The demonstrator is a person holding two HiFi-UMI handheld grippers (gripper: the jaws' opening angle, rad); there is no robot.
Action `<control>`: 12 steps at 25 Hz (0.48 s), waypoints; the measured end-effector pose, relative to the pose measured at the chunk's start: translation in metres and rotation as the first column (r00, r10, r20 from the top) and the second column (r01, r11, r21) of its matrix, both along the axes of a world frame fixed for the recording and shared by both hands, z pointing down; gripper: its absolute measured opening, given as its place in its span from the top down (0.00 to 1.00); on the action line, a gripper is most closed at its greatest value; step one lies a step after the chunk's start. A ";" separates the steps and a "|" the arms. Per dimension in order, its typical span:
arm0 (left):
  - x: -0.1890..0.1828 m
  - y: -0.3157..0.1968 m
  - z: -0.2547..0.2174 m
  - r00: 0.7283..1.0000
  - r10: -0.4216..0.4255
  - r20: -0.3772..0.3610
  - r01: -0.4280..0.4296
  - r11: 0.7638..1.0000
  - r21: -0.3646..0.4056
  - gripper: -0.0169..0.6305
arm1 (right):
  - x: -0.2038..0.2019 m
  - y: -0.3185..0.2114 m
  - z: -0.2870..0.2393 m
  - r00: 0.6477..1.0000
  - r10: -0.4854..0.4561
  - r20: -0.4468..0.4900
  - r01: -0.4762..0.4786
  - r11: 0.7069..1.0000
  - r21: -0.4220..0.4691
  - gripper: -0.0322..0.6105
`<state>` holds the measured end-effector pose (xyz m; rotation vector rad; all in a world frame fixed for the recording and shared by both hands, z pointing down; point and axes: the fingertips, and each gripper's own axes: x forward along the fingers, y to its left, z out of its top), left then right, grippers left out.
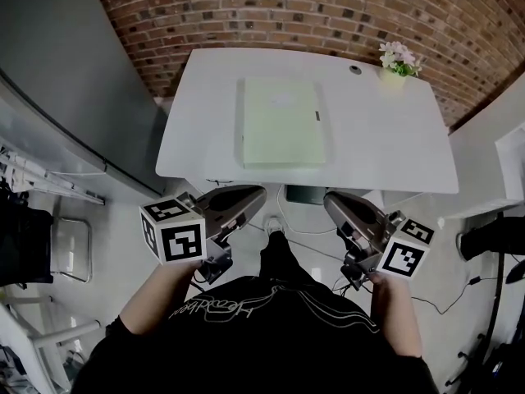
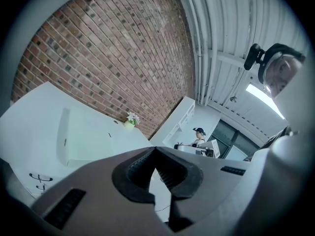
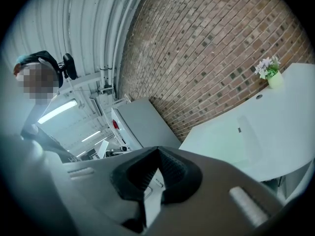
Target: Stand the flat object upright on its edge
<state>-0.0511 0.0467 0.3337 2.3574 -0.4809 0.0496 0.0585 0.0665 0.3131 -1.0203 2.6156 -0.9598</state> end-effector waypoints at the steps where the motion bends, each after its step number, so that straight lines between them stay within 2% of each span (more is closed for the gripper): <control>1: 0.000 -0.006 0.001 1.000 -0.005 0.003 0.005 1.000 -0.001 0.97 | 0.001 -0.006 0.001 1.000 0.000 0.002 0.000 1.000 -0.001 0.95; 12: 0.001 -0.090 0.012 0.996 -0.083 0.031 0.085 0.996 -0.039 0.97 | 0.019 -0.086 0.014 0.999 -0.022 0.024 0.023 0.998 -0.050 0.95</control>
